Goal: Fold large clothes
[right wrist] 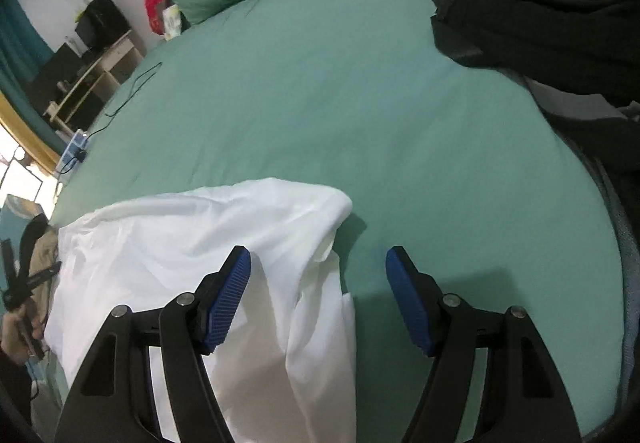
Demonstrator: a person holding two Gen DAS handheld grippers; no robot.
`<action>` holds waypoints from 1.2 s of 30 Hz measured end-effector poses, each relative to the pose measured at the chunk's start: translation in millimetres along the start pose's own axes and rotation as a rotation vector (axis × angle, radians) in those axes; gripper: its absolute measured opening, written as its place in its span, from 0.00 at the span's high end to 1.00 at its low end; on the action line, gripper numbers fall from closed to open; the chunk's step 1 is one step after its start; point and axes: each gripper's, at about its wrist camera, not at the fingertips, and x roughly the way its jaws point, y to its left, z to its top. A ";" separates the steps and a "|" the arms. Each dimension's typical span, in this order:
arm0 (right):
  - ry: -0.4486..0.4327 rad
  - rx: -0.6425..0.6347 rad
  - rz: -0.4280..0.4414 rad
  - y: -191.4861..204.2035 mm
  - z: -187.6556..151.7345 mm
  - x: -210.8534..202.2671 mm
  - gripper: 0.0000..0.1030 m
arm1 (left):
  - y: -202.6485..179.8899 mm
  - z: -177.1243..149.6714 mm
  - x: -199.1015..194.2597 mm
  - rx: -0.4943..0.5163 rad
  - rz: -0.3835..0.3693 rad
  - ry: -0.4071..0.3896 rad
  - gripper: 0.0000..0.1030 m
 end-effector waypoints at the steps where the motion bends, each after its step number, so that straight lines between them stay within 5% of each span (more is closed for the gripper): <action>1: 0.001 0.024 0.029 -4.5 -0.9 -4.8 0.32 | 0.2 1.9 2.7 0.011 0.011 -0.003 0.64; 7: -0.042 0.094 0.031 -29.4 -10.0 -33.8 0.32 | -13.8 3.7 6.8 0.031 0.056 -0.009 0.67; 9: -0.022 0.065 0.039 -25.6 -12.5 -31.0 0.49 | -16.5 5.1 7.3 0.050 0.019 -0.013 0.87; 10: -0.001 0.038 0.033 -20.6 -13.2 -26.2 0.72 | -16.2 4.6 7.0 0.057 0.013 -0.008 0.97; 11: 0.025 -0.015 -0.001 -11.4 -15.8 -19.2 0.82 | -12.3 5.4 6.2 0.055 0.016 -0.012 0.97; 13: 0.031 -0.104 -0.082 0.7 -17.3 -10.7 0.83 | -6.3 2.8 2.9 0.028 0.023 -0.027 0.98; 15: 0.006 -0.186 -0.139 15.4 -18.7 -8.4 0.98 | 1.3 0.5 -0.3 -0.016 0.031 -0.041 0.98; 19: -0.031 -0.129 -0.141 4.7 -17.6 -16.1 1.00 | 14.0 -1.6 -9.3 -0.065 0.058 -0.064 0.98; 23: -0.080 -0.062 -0.229 -17.1 -17.0 -39.2 1.00 | 18.4 -6.8 -18.6 -0.070 0.075 -0.078 0.98; 29: -0.097 -0.064 -0.110 -9.2 -9.8 -39.9 0.95 | 16.4 -14.5 -16.0 -0.093 0.015 0.017 0.95; 30: -0.090 -0.080 -0.107 -4.9 -8.0 -35.3 0.92 | 16.3 -15.6 -18.2 -0.098 0.015 0.014 0.93; 32: -0.061 -0.114 -0.105 7.2 -3.6 -19.2 0.64 | 16.7 -17.3 -23.1 -0.107 0.011 -0.001 0.74; 34: -0.040 -0.114 -0.092 12.8 0.8 -6.2 0.44 | 16.4 -20.6 -29.5 -0.119 0.000 -0.020 0.67; 36: -0.033 -0.109 -0.096 11.1 0.2 2.7 0.44 | 13.4 -24.9 -31.7 -0.111 -0.006 -0.019 0.67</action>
